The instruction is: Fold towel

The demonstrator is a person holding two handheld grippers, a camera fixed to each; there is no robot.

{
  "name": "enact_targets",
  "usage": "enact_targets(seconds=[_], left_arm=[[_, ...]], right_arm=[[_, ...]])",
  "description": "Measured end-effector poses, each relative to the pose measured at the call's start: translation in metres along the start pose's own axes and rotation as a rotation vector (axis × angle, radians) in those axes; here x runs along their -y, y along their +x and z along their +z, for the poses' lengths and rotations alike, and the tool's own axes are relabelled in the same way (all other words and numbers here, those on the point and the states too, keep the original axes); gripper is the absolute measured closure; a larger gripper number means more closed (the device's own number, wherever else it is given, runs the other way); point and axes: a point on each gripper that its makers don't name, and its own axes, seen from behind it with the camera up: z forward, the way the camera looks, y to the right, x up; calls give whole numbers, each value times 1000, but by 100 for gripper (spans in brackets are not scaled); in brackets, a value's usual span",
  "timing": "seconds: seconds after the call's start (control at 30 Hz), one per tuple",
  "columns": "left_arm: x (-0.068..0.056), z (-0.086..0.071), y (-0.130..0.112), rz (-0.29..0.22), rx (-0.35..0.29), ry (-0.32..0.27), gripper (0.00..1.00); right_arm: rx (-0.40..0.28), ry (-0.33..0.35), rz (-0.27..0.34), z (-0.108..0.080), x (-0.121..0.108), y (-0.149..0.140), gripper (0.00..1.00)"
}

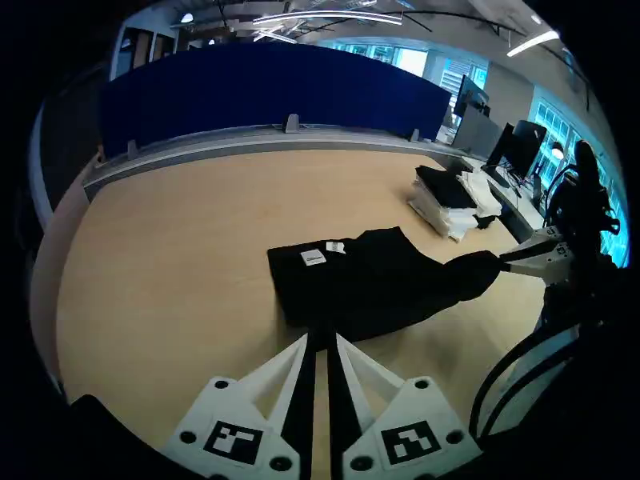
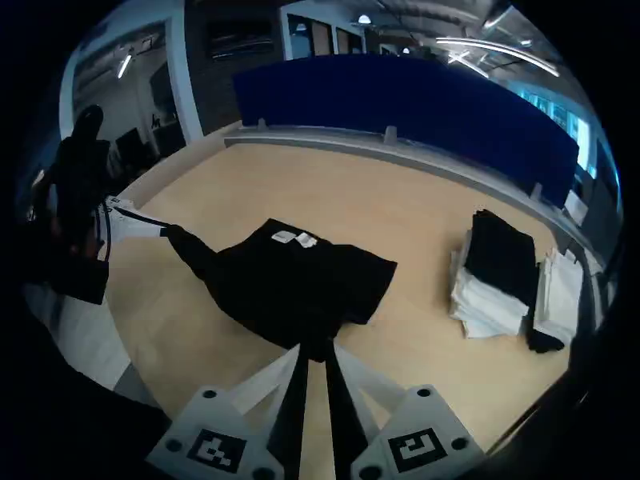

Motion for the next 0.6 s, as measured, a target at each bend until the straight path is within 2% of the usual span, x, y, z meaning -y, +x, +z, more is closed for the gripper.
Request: enact_targets(seconds=[0.3, 0.6], left_arm=[[4, 9, 2, -3, 0, 17, 91], [9, 28, 17, -22, -13, 24, 91]], right_arm=[[17, 2, 6, 5, -2, 0, 85], [41, -9, -17, 16, -16, 9, 85]])
